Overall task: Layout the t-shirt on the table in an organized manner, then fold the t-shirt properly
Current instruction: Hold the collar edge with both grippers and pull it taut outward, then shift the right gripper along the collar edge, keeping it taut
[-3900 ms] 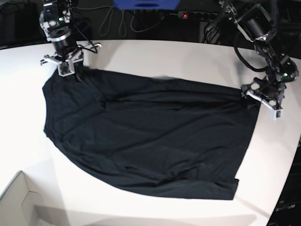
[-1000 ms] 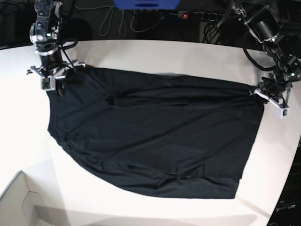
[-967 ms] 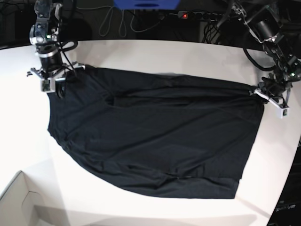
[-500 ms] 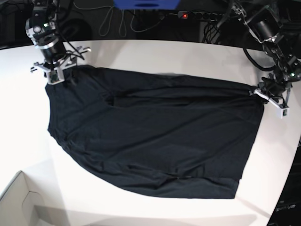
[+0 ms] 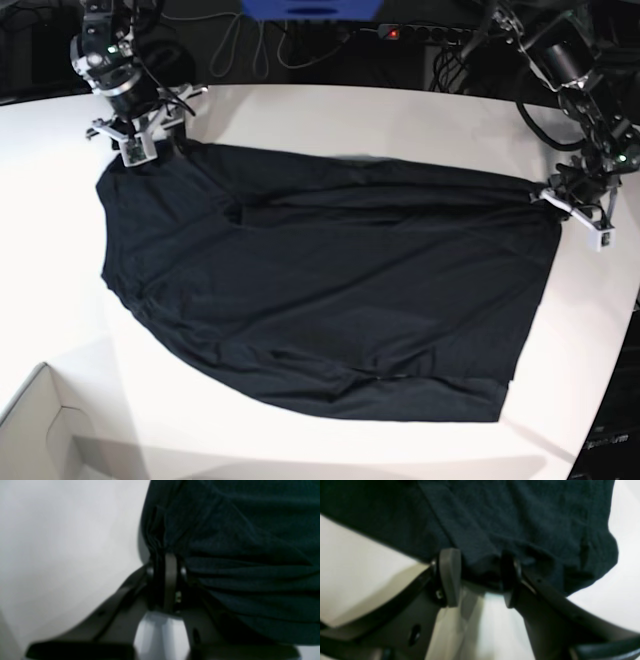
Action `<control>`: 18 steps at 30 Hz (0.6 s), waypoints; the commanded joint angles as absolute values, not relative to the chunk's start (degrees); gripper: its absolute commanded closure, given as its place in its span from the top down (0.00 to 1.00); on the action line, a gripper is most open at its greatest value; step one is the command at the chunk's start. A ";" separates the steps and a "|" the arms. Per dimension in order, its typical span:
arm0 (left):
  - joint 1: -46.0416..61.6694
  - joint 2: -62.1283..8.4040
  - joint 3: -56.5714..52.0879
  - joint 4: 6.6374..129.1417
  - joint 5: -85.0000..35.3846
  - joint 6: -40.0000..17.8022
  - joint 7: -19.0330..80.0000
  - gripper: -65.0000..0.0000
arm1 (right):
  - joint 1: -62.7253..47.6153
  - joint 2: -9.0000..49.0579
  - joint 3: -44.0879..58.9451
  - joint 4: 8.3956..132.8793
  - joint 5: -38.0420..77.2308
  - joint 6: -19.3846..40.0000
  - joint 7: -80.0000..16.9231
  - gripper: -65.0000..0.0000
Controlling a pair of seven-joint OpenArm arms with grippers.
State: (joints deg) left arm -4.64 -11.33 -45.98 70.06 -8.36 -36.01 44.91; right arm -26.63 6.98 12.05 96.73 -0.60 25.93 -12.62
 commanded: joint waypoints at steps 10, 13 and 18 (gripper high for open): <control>-5.23 -12.09 -46.02 70.64 -8.22 -35.74 44.62 0.00 | -25.71 7.69 12.35 97.19 0.04 26.24 -10.86 0.00; -5.23 -12.09 -46.02 70.64 -8.22 -35.74 44.62 0.00 | -25.71 7.69 12.62 97.36 0.04 26.24 -10.95 0.00; -5.23 -12.09 -46.02 70.64 -8.22 -35.74 44.62 0.00 | -25.89 7.87 12.70 97.54 0.04 26.33 -10.95 0.00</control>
